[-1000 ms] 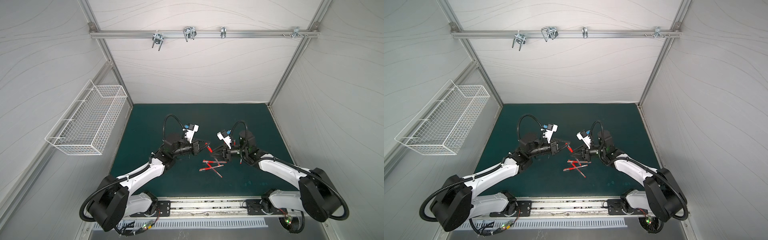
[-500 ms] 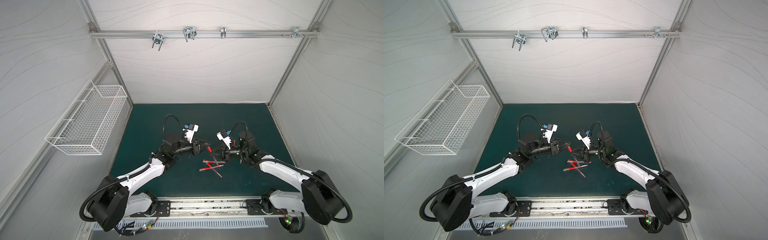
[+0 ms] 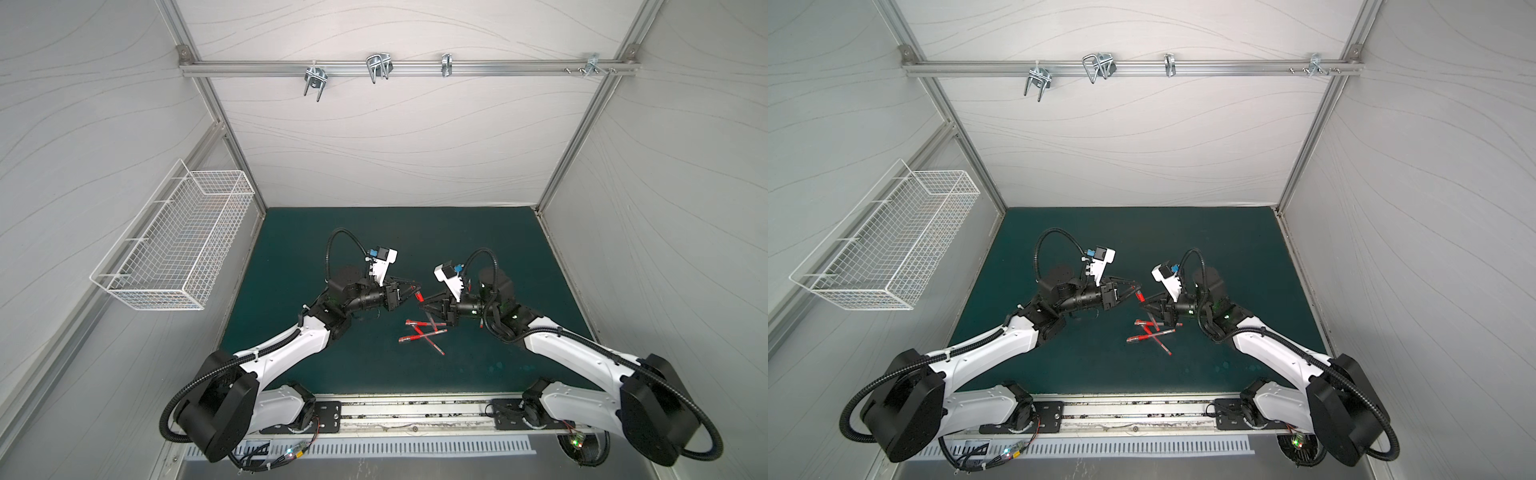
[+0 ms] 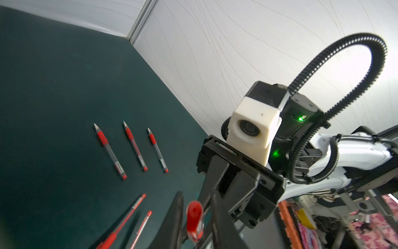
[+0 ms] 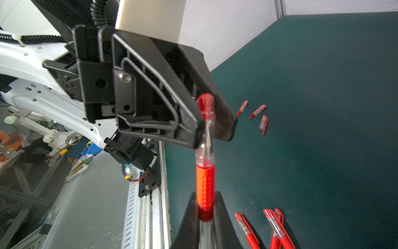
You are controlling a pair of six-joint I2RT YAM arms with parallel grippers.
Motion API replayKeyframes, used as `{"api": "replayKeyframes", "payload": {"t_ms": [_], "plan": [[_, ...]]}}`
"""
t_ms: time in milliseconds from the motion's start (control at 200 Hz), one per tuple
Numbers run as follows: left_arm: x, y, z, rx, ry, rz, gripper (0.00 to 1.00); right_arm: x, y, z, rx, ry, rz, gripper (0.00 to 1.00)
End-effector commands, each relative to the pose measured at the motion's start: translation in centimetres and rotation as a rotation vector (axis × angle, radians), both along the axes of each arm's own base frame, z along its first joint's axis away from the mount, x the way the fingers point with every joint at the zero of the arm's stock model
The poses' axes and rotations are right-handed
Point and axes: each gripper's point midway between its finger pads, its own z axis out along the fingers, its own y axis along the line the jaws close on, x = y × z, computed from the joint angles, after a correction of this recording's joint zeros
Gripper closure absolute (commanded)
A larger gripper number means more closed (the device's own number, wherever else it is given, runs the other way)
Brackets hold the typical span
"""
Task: Remove pen caps from pens
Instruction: Open the pen cap on the pen.
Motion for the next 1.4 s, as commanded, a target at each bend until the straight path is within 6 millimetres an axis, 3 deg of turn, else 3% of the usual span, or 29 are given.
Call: {"api": "replayKeyframes", "payload": {"t_ms": [0, 145, 310, 500, 725, 870, 1080, 1265, 1396], "plan": [[-0.2, -0.4, 1.3, -0.037, -0.044, -0.031, 0.86, 0.0, 0.0, -0.2, -0.004, -0.020, -0.002, 1.00], [-0.2, -0.6, 1.2, -0.039, -0.043, -0.041, 1.00, -0.1, 0.1, -0.2, 0.005, -0.019, 0.003, 1.00], [-0.2, -0.3, 1.7, -0.050, -0.047, -0.028, 1.00, -0.1, 0.1, -0.3, -0.002, -0.030, 0.004, 1.00], [0.5, 0.8, 2.2, -0.033, -0.049, 0.073, 1.00, 1.6, -0.4, -1.5, -0.090, -0.077, -0.131, 1.00], [1.8, 1.3, 1.1, -0.010, -0.003, 0.150, 1.00, 3.0, -0.7, -2.5, -0.283, -0.326, -0.362, 1.00], [2.2, 1.3, 0.6, 0.004, 0.014, 0.165, 1.00, 3.1, -0.4, -2.4, -0.357, -0.437, -0.421, 1.00], [2.4, 1.9, 0.6, 0.013, 0.002, 0.197, 1.00, 2.0, 0.1, -3.4, -0.223, -0.215, -0.209, 1.00], [2.8, 2.5, 0.6, -0.005, 0.014, 0.212, 1.00, 0.9, -0.3, -2.8, -0.028, 0.013, 0.014, 1.00], [3.0, 2.6, 0.5, -0.008, 0.016, 0.214, 1.00, 1.2, -0.3, -3.2, -0.016, 0.055, 0.033, 1.00]]}}
